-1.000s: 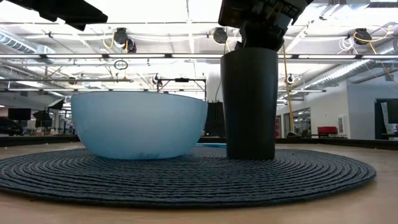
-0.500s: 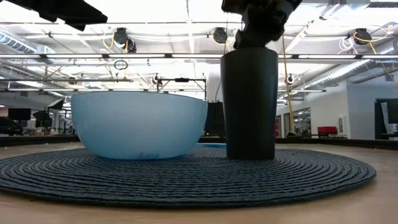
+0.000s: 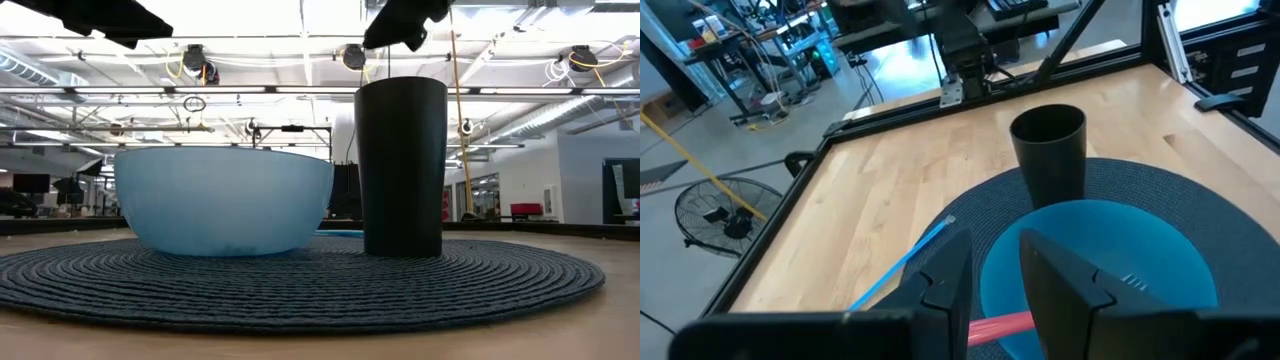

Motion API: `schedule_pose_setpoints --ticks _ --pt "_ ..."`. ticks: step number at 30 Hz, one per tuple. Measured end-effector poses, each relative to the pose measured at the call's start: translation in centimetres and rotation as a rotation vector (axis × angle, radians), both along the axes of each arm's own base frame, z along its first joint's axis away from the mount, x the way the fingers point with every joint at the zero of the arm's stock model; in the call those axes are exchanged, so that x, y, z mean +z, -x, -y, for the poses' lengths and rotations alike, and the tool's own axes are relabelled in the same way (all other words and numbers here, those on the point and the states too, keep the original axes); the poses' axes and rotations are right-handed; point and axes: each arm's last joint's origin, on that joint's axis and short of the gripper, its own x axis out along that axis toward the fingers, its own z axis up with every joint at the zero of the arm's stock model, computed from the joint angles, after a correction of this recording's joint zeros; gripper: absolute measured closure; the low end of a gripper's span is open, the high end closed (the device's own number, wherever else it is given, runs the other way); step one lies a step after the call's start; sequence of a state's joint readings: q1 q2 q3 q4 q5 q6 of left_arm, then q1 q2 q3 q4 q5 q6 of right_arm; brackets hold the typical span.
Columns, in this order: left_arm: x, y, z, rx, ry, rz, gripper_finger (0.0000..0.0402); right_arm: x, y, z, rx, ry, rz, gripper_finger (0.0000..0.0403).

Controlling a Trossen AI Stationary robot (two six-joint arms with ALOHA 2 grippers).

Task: Pick & Place Utensil
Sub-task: Put the blue straw into the black cup on the blue mat

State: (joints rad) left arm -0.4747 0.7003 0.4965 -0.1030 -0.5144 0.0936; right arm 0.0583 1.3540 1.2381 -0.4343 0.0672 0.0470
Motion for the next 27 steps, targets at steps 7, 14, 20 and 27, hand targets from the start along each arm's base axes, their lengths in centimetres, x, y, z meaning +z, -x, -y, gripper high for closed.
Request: schedule_pose_setpoints --ticks 7,14,20,27 --pt "0.0 0.0 0.0 0.008 -0.008 0.001 0.0309 0.1 -0.1 6.3 -0.175 -0.119 0.046 0.0302" --pt "0.0 0.0 -0.1 0.024 -0.015 -0.001 0.0309 -1.2 -2.4 10.5 -0.138 -0.177 0.045 0.0303" --pt "-0.2 0.1 -0.3 0.071 -0.047 -0.01 0.0309 -1.5 -5.8 13.5 -0.139 -0.141 -0.066 0.0303" --pt "-0.3 0.1 -0.4 0.099 -0.05 -0.026 0.0309 -0.5 -9.9 17.0 -0.163 -0.173 -0.196 0.0303"
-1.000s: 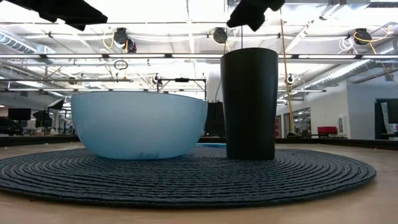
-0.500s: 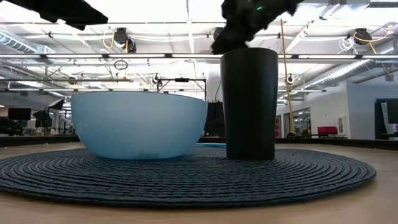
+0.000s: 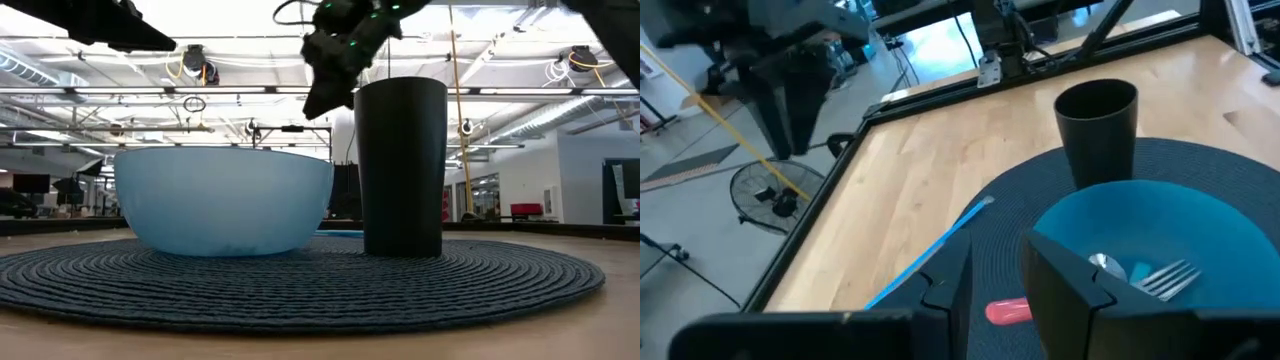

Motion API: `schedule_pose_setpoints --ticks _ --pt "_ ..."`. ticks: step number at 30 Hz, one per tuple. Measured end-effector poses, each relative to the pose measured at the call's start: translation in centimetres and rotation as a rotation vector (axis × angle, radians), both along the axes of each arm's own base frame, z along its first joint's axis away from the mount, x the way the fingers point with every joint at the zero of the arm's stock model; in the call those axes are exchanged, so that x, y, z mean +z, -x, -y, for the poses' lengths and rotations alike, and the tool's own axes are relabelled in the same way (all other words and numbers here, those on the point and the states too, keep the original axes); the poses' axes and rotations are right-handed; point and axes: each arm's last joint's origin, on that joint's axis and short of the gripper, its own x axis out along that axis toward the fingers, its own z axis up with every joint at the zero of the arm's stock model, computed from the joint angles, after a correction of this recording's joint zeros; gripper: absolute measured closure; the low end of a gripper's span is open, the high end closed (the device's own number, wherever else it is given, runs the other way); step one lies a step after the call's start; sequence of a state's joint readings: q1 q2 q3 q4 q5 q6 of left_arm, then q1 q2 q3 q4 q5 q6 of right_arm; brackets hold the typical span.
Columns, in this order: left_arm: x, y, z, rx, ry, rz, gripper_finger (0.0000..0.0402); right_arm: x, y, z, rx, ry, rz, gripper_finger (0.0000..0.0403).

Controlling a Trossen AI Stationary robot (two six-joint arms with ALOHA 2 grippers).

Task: Pick & Place Utensil
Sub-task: Put the blue straw into the black cup on the blue mat

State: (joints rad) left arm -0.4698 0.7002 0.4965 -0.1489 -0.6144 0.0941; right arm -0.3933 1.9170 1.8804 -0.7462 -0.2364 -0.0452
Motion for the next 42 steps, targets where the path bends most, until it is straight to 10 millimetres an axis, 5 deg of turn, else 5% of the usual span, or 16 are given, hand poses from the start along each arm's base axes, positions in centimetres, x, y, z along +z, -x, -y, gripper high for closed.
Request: schedule_pose_setpoints --ticks 4,12,29,42 --pt "-0.2 0.1 -0.1 0.017 -0.007 -0.02 0.0309 -0.9 -2.1 1.1 -0.001 -0.018 -0.052 0.0303" --pt "-0.5 0.2 -0.2 0.028 -0.008 -0.048 0.0309 -6.3 -4.6 2.1 -0.01 -0.085 -0.189 0.0303" --pt "-0.9 0.3 -0.3 0.038 0.0 -0.081 0.0309 -12.2 -4.5 0.8 -0.054 -0.049 -0.398 0.0299" --pt "-0.9 0.3 -0.3 0.043 0.012 -0.083 0.0309 -13.1 -5.3 -0.9 -0.022 -0.032 -0.368 0.0215"
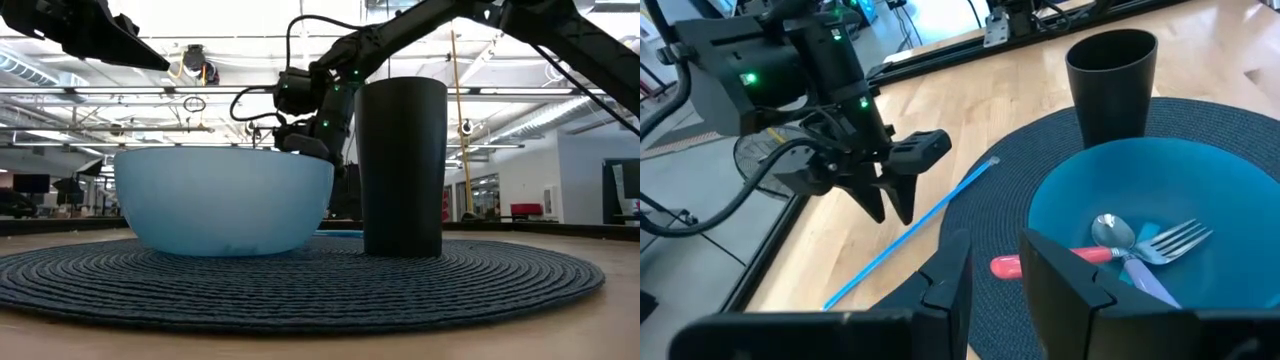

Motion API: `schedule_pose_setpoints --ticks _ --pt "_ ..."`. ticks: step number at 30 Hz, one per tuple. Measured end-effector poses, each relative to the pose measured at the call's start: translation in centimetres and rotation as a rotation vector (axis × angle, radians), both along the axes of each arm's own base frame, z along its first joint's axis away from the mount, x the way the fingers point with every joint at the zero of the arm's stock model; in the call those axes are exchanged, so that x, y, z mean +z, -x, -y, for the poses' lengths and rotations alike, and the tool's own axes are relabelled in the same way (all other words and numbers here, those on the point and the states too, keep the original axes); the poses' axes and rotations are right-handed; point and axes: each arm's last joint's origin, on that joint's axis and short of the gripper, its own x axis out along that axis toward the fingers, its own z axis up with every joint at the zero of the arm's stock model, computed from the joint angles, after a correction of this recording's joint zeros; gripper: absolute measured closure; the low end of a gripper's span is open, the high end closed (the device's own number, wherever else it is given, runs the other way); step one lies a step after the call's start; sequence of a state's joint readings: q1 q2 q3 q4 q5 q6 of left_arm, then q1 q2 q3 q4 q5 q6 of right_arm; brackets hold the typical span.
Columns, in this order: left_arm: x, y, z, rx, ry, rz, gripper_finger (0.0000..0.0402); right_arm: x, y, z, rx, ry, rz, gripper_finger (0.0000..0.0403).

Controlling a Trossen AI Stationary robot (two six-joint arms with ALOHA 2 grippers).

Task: Pick & Place Utensil
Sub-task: Put the blue straw into the black cup on the blue mat

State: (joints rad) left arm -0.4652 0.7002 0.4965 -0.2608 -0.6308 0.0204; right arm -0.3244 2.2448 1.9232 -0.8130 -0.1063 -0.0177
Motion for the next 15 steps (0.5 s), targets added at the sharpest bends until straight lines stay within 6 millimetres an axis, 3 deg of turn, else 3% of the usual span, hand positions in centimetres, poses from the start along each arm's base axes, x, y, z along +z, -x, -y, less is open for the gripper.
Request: schedule_pose_setpoints --ticks 7,15 --pt "0.0 0.0 0.0 0.003 0.007 0.002 0.0309 -0.1 0.0 0.1 -0.041 0.019 -0.01 0.0216" --pt "0.0 0.0 0.0 0.005 0.013 0.003 0.0309 -3.0 1.0 -0.3 -0.068 -0.013 -0.056 0.0223"
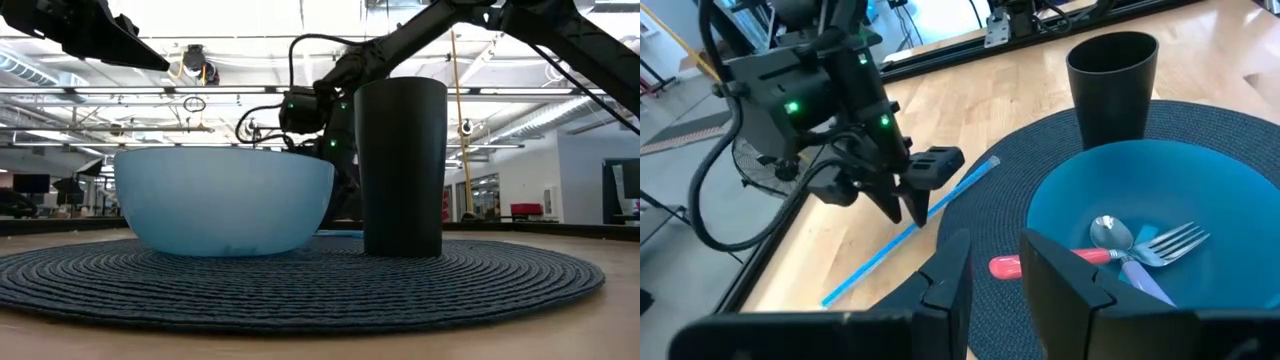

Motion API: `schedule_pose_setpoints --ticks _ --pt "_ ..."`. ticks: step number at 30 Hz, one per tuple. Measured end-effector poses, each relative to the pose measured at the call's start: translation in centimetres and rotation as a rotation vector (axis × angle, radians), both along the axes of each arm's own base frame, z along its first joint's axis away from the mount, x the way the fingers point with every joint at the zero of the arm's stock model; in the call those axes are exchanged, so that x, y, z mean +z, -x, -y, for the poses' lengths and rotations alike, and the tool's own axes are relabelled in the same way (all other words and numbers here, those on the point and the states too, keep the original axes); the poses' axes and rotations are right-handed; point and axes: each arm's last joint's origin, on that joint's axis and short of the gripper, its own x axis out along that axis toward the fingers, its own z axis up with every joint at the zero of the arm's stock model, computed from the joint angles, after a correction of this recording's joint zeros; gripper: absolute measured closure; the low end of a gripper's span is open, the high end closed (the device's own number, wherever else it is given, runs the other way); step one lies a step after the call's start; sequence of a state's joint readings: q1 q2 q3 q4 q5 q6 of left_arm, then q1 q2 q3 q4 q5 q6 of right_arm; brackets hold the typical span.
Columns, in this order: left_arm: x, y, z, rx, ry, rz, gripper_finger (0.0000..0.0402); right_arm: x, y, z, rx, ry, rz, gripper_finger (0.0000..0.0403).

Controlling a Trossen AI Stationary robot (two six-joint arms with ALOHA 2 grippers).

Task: Pick & Place Utensil
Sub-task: Put the blue straw into the black cup on the blue mat

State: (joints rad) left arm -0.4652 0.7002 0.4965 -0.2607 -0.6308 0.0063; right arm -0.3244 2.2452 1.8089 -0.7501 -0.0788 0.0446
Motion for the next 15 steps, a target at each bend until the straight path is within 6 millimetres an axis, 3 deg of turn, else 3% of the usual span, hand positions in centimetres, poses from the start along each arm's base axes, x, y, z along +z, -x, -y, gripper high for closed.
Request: schedule_pose_setpoints --ticks 8,15 --pt "0.02 -0.01 0.0 -0.001 0.0 0.001 0.0309 -0.56 0.26 -0.19 0.005 -0.001 -0.016 0.0222" --pt "0.02 -0.01 0.0 0.002 0.007 0.004 0.0309 -0.6 0.46 -0.03 0.002 0.021 -0.039 0.027"
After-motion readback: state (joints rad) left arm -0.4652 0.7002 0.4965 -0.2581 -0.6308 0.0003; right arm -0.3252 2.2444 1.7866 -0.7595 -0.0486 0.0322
